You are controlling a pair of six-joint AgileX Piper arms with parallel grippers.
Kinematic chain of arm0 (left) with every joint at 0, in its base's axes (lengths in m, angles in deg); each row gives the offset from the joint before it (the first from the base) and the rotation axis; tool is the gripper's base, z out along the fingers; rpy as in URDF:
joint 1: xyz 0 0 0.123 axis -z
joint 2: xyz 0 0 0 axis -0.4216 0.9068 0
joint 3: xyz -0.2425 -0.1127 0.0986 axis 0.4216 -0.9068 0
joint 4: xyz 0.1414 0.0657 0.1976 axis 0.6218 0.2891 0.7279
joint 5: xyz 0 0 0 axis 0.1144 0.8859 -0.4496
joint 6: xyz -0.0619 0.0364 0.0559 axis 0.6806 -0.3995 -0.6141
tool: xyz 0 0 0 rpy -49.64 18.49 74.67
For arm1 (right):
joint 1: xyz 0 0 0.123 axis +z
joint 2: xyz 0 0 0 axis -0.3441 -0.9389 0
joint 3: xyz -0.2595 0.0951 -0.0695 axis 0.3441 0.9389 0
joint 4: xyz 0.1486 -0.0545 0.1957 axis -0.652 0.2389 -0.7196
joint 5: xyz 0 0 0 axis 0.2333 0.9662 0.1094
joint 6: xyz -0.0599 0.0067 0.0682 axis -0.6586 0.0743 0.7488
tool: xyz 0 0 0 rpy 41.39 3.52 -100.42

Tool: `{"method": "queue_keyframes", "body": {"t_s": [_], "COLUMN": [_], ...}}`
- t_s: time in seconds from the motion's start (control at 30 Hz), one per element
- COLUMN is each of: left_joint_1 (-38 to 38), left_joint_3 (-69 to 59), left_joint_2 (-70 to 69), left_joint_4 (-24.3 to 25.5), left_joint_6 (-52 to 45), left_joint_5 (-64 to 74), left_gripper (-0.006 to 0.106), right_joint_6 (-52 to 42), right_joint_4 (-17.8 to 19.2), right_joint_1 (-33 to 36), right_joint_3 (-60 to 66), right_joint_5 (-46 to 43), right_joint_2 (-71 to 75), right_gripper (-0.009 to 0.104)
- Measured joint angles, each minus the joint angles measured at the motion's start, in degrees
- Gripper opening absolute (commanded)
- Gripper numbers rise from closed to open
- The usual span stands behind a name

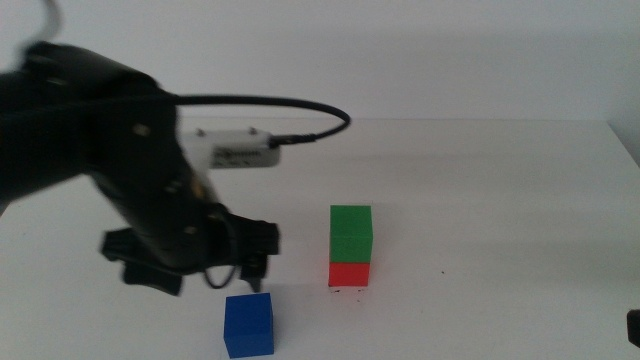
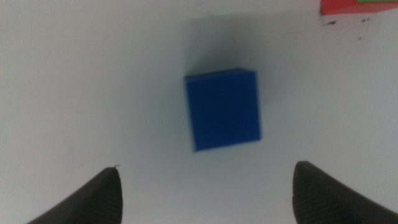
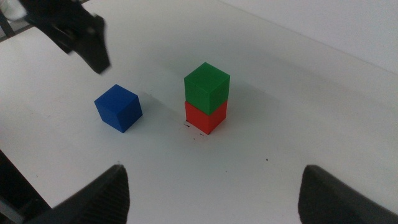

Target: Stack red cubes first, then green, then blue cubes in a specific spot.

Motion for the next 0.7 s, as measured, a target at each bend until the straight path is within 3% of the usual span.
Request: {"method": "queue_keyframes", "body": {"t_s": [0.27, 0.7], "left_joint_1": [0.8, 0.8], "left_joint_3": [0.0, -7.4], "left_joint_2": [9.5, 10.3], "left_joint_4": [-4.1, -7.3], "left_joint_6": [1.8, 4.9], "left_joint_5": [-6.4, -16.7], "left_gripper": [0.094, 0.094], "right_joint_6": [0.0, 0.0], "right_joint_4": [0.0, 0.0], "right_joint_1": [0.0, 0.0], "right_joint_3": [0.0, 0.0], "right_joint_5": [0.0, 0.0], "right_joint_2": [0.0, 0.0], "right_gripper": [0.090, 0.090]}}
